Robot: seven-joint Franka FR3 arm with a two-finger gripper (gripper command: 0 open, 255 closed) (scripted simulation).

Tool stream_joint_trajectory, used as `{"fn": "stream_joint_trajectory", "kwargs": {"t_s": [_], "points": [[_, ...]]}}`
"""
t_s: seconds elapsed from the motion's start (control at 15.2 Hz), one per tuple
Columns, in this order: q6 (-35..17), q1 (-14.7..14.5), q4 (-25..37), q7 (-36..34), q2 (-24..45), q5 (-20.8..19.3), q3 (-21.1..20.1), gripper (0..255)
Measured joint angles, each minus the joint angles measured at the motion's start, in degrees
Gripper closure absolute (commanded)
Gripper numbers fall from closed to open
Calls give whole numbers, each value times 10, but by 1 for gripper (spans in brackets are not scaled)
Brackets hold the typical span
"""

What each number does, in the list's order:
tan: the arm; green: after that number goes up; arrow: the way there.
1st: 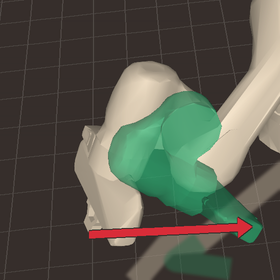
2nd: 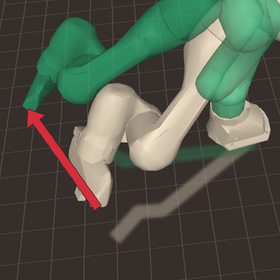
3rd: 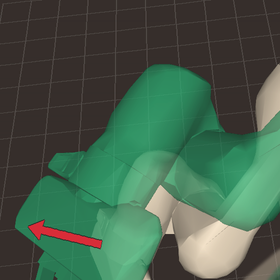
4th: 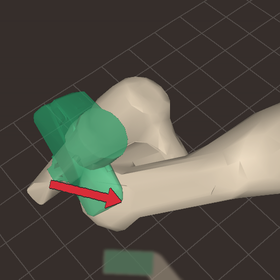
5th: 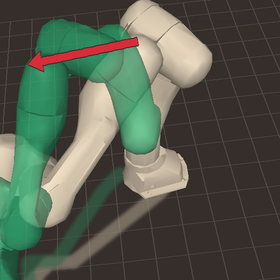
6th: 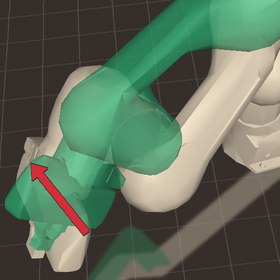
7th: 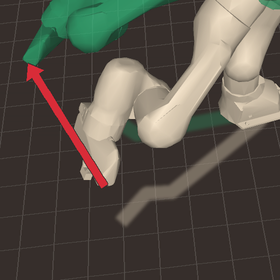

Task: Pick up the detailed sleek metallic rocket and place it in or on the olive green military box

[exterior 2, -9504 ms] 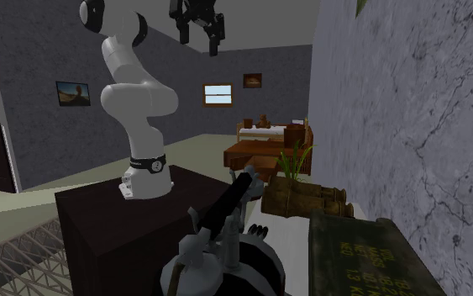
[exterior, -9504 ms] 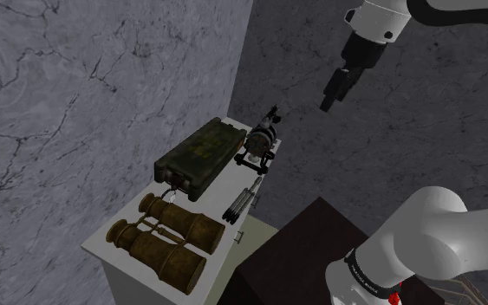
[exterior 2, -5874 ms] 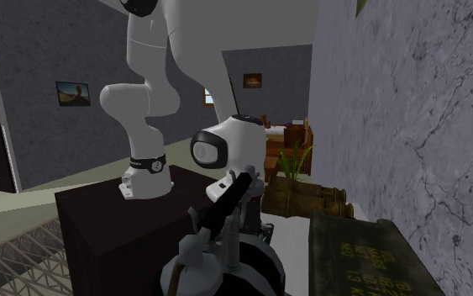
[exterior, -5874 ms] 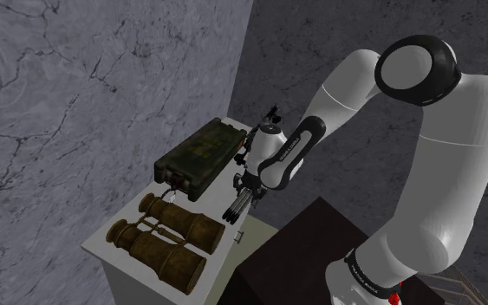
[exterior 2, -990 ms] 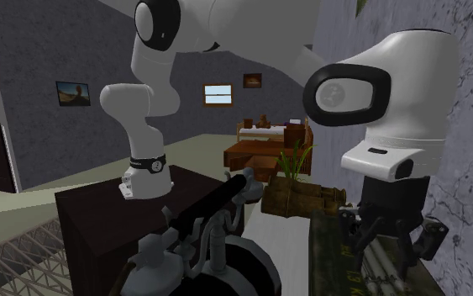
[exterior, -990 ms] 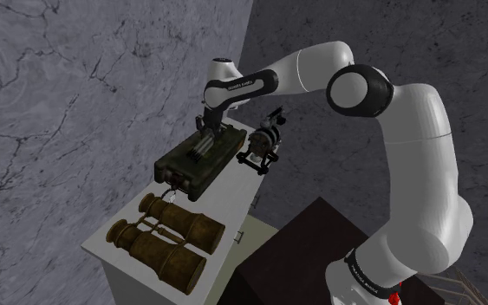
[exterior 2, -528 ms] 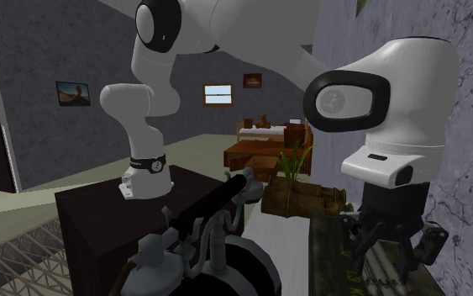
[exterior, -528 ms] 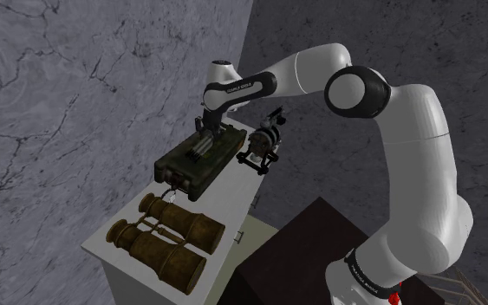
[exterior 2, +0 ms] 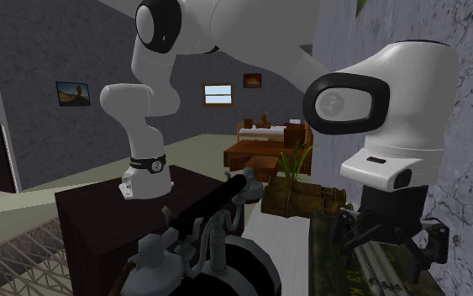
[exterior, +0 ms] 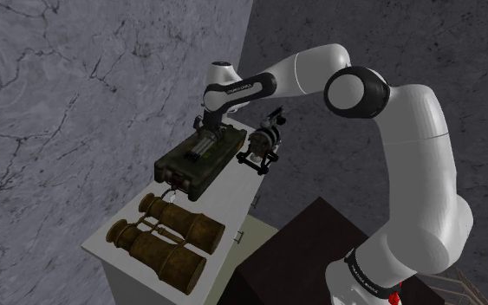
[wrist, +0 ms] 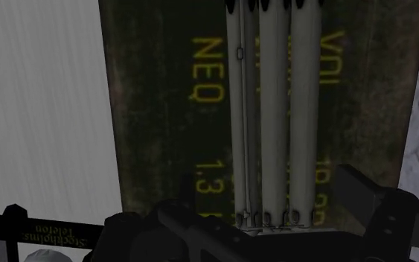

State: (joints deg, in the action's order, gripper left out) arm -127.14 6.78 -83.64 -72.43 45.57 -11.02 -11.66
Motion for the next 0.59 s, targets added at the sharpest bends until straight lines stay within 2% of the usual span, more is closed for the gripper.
{"fn": "stream_joint_trajectory", "kwargs": {"t_s": [0.33, 0.59], "points": [[42, 3, 3, 4, -40, 8, -7, 0], [46, 3, 5, 4, -41, 8, -7, 0]]}}
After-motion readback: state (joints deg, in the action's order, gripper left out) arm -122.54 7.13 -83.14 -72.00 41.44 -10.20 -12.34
